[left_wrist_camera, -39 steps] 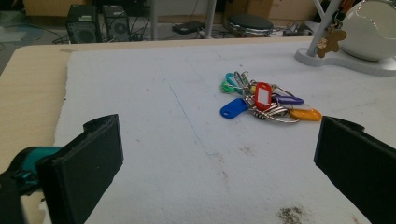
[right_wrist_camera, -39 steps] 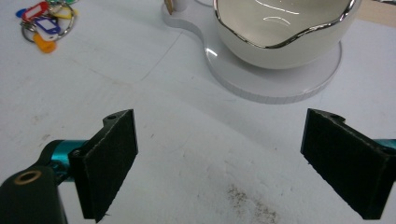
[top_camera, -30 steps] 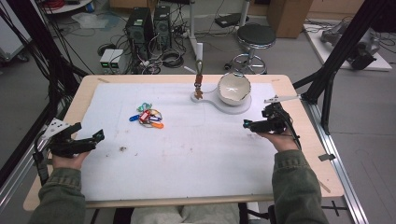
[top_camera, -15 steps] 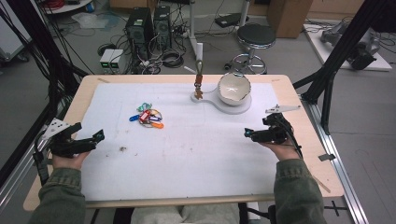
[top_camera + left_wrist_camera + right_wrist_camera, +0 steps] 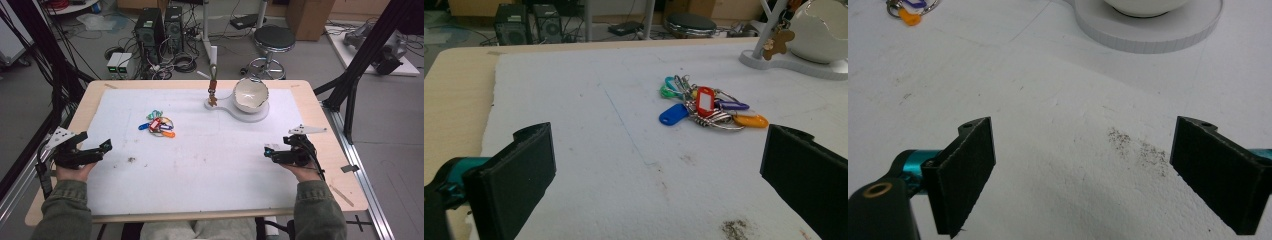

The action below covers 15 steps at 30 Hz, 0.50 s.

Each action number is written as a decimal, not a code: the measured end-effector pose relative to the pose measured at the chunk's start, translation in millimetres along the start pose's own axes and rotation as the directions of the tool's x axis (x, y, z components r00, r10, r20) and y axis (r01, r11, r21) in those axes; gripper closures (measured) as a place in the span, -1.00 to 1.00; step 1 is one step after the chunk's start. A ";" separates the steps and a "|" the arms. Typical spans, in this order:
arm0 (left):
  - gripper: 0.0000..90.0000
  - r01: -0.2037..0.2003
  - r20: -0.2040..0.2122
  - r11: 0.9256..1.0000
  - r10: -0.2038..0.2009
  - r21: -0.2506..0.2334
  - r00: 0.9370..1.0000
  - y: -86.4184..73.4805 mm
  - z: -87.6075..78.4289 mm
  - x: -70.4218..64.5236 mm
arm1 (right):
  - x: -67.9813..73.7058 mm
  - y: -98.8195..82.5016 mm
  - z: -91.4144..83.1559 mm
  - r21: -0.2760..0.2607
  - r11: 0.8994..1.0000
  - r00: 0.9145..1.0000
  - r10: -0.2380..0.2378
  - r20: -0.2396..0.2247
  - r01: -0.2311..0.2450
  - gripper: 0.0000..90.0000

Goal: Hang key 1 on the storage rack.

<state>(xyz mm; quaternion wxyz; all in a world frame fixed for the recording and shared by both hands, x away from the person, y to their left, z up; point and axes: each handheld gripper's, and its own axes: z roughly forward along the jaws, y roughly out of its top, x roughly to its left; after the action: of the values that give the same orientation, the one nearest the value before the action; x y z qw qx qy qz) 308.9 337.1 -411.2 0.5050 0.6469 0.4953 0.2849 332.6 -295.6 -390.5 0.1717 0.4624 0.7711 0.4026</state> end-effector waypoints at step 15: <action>-0.96 -0.002 0.008 1.000 0.002 0.006 1.000 -0.2 0.3 -0.9 | -1.9 -29.1 1.4 -0.034 0.999 0.998 0.030 0.050 -0.028 -0.77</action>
<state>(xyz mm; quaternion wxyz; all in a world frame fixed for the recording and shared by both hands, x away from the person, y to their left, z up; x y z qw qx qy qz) 308.9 336.2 -411.4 0.5048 0.6500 0.4933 0.2814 317.8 -303.8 -414.3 0.1931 0.4805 0.7529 0.4061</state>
